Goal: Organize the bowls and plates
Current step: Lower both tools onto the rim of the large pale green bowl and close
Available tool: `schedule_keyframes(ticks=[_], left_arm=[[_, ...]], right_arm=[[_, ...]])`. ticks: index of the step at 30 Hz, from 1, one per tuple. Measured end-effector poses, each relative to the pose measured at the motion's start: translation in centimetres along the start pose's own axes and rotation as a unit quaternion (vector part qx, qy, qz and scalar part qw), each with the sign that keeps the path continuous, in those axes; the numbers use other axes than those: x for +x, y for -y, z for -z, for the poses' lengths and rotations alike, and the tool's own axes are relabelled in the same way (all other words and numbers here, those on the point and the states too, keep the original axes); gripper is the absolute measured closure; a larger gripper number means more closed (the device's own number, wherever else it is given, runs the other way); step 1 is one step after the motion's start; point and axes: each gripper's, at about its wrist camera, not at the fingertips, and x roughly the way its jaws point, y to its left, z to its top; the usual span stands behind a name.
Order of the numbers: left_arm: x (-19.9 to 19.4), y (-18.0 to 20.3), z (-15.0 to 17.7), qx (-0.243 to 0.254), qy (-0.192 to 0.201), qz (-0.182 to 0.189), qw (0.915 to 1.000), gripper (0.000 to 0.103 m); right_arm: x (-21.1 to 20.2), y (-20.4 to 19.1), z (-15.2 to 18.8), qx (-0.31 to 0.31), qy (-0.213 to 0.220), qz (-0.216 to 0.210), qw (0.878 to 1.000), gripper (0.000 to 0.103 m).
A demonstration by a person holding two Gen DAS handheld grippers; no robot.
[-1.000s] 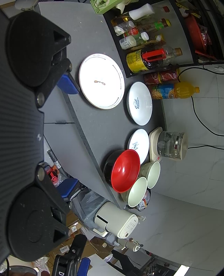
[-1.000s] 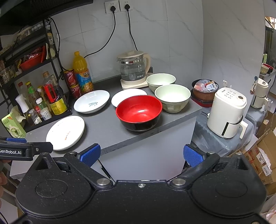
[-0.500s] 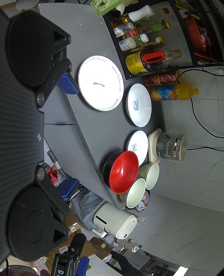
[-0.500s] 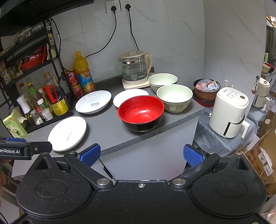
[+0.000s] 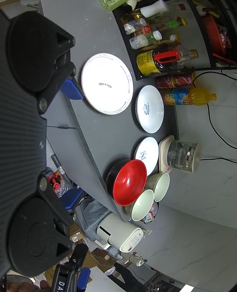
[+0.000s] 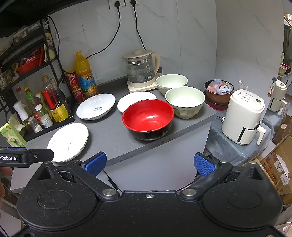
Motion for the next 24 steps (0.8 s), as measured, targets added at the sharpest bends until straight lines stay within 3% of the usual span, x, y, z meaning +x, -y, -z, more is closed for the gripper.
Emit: schedule_keyframes(ticks=[5,17,24], left_arm=[[1.8,-0.4,-1.4,-0.002,-0.009,0.003,1.0000,0.000],[6.7,-0.8,-6.8,0.008,-0.012,0.035,0.9993,0.001],[9.8,-1.1,-10.0,0.025,-0.017,0.051,0.9982,0.001]], right_arm=[[1.7,-0.2,-1.2,-0.005,-0.017,0.003,1.000,0.000],[5.7,0.0,-4.8,0.016,-0.012,0.011,1.000,0.000],[8.4,-0.1,-7.0,0.034,0.000,0.041,0.999,0.000]])
